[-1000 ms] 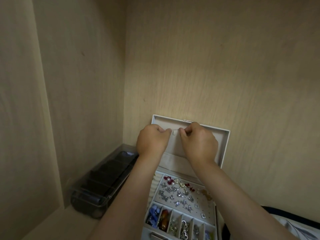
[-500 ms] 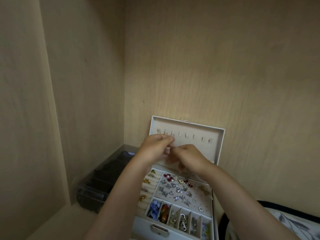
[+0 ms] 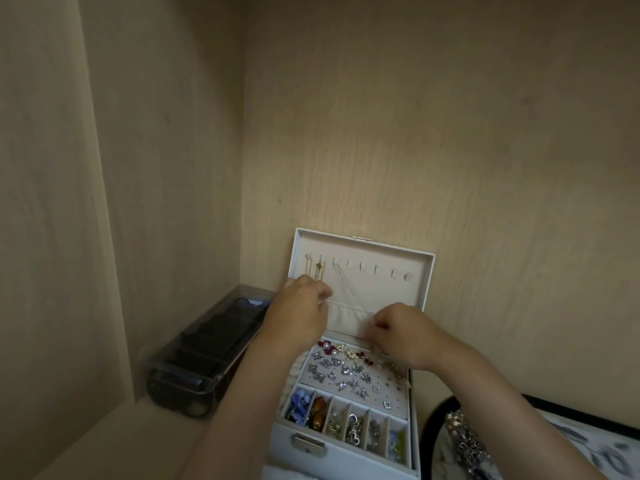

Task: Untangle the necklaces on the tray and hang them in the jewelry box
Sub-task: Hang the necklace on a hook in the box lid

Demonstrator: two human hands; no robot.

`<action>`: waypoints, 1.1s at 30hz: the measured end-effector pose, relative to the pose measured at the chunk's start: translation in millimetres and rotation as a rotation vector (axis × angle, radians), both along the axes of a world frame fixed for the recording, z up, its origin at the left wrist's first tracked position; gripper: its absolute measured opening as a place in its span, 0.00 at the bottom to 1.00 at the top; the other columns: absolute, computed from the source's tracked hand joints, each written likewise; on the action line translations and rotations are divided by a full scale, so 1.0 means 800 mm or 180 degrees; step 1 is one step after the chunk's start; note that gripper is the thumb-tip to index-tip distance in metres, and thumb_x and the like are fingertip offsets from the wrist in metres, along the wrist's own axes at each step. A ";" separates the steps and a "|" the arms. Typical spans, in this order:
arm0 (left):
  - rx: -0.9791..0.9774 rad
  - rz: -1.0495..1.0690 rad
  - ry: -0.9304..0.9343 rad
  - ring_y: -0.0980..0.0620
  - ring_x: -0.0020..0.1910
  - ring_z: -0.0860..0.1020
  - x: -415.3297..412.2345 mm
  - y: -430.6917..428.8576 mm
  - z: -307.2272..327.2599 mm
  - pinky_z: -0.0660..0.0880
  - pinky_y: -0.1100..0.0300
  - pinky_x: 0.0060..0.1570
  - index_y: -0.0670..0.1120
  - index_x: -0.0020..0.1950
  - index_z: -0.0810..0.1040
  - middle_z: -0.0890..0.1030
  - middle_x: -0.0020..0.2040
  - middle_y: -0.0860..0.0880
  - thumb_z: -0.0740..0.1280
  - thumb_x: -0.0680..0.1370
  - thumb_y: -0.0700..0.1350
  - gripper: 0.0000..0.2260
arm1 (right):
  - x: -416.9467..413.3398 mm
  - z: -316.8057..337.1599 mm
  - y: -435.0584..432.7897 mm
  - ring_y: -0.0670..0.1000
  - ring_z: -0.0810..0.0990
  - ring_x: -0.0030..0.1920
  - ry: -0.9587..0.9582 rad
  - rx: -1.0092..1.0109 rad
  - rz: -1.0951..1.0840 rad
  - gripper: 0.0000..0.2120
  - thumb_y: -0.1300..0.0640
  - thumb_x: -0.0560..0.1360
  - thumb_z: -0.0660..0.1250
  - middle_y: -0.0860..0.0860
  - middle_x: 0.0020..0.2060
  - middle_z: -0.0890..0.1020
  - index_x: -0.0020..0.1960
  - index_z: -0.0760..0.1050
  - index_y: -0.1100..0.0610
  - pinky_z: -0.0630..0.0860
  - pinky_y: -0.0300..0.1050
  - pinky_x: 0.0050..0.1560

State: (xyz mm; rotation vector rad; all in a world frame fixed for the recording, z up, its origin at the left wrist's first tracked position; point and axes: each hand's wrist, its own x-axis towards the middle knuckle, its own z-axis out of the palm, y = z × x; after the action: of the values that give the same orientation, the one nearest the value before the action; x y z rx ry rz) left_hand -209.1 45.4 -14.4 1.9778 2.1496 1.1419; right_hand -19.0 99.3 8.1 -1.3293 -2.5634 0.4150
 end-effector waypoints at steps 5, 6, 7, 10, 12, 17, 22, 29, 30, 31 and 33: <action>-0.0019 -0.0032 0.0501 0.53 0.66 0.66 -0.006 0.001 -0.010 0.67 0.56 0.67 0.51 0.72 0.72 0.71 0.66 0.54 0.64 0.81 0.47 0.19 | -0.008 0.022 -0.001 0.45 0.80 0.31 0.0609 -0.0339 0.0037 0.13 0.58 0.81 0.64 0.47 0.30 0.83 0.40 0.82 0.53 0.76 0.39 0.36; -0.0044 -0.0018 0.0557 0.52 0.66 0.66 -0.008 0.001 -0.011 0.66 0.55 0.67 0.52 0.72 0.71 0.71 0.66 0.54 0.64 0.80 0.48 0.20 | -0.013 0.029 -0.002 0.46 0.81 0.31 0.0963 -0.0548 0.0068 0.12 0.59 0.82 0.64 0.49 0.31 0.83 0.43 0.82 0.55 0.77 0.40 0.35; -0.0066 0.0005 0.0622 0.52 0.66 0.66 -0.010 0.001 -0.012 0.65 0.54 0.67 0.52 0.72 0.71 0.71 0.66 0.54 0.64 0.80 0.49 0.20 | -0.019 0.036 -0.003 0.47 0.81 0.31 0.1290 -0.0729 0.0108 0.11 0.59 0.82 0.63 0.51 0.32 0.83 0.46 0.82 0.59 0.78 0.40 0.34; -0.0075 0.0033 0.0753 0.52 0.65 0.65 -0.014 0.001 -0.016 0.64 0.54 0.65 0.53 0.72 0.71 0.72 0.64 0.54 0.63 0.80 0.50 0.20 | -0.039 0.053 0.000 0.48 0.79 0.33 0.1818 -0.0778 0.0222 0.11 0.61 0.83 0.61 0.56 0.37 0.82 0.50 0.81 0.63 0.78 0.38 0.34; -0.0042 0.0013 0.0762 0.52 0.65 0.65 -0.014 0.001 -0.018 0.64 0.55 0.65 0.53 0.72 0.70 0.71 0.64 0.53 0.63 0.80 0.48 0.19 | -0.053 0.057 0.009 0.49 0.79 0.35 0.1942 -0.0676 0.0241 0.11 0.61 0.83 0.61 0.56 0.39 0.81 0.50 0.81 0.63 0.79 0.41 0.38; 0.0139 0.0011 0.0816 0.52 0.62 0.65 -0.014 0.004 -0.020 0.63 0.57 0.62 0.52 0.63 0.75 0.72 0.60 0.53 0.62 0.78 0.42 0.15 | -0.080 0.045 0.035 0.44 0.79 0.35 0.1372 0.0018 0.0416 0.12 0.59 0.82 0.63 0.47 0.34 0.82 0.41 0.80 0.53 0.78 0.46 0.45; 0.0108 0.0010 0.0633 0.52 0.60 0.67 -0.015 0.004 -0.019 0.66 0.57 0.62 0.51 0.57 0.75 0.73 0.57 0.53 0.63 0.78 0.44 0.08 | -0.079 0.022 0.033 0.41 0.79 0.46 0.0604 0.0790 0.0644 0.09 0.62 0.78 0.67 0.44 0.46 0.85 0.51 0.85 0.54 0.71 0.30 0.48; 0.0070 0.0116 0.0723 0.52 0.61 0.67 -0.013 0.003 -0.011 0.66 0.55 0.62 0.53 0.61 0.77 0.75 0.58 0.53 0.64 0.79 0.49 0.12 | -0.064 -0.002 0.021 0.48 0.82 0.49 0.0182 0.1372 0.0550 0.10 0.56 0.78 0.67 0.45 0.50 0.85 0.55 0.84 0.48 0.80 0.48 0.48; 0.0057 0.0116 0.0731 0.52 0.62 0.67 -0.012 0.003 -0.010 0.66 0.55 0.62 0.53 0.63 0.77 0.75 0.59 0.53 0.64 0.79 0.49 0.13 | -0.062 -0.003 0.018 0.49 0.81 0.49 0.0128 0.1443 0.0541 0.10 0.55 0.79 0.66 0.46 0.50 0.84 0.56 0.83 0.48 0.80 0.49 0.48; 0.0059 0.0118 0.0748 0.52 0.62 0.67 -0.011 0.003 -0.009 0.66 0.55 0.62 0.53 0.63 0.76 0.75 0.59 0.53 0.64 0.79 0.49 0.13 | -0.060 -0.004 0.016 0.50 0.81 0.50 0.0048 0.1501 0.0523 0.11 0.53 0.79 0.64 0.46 0.51 0.83 0.57 0.83 0.48 0.80 0.49 0.48; 0.0071 0.0131 0.0775 0.52 0.61 0.68 -0.008 0.002 -0.009 0.66 0.55 0.60 0.52 0.62 0.77 0.75 0.58 0.53 0.64 0.79 0.49 0.12 | -0.057 -0.004 0.015 0.51 0.81 0.50 -0.0037 0.1648 0.0433 0.10 0.52 0.80 0.63 0.47 0.51 0.83 0.57 0.82 0.47 0.79 0.48 0.47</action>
State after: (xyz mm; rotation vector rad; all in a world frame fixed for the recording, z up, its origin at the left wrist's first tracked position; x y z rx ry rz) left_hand -215.4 47.1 -21.6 2.1954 2.3075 0.9787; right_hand -64.7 111.4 4.6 -0.9738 -2.5293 -0.2281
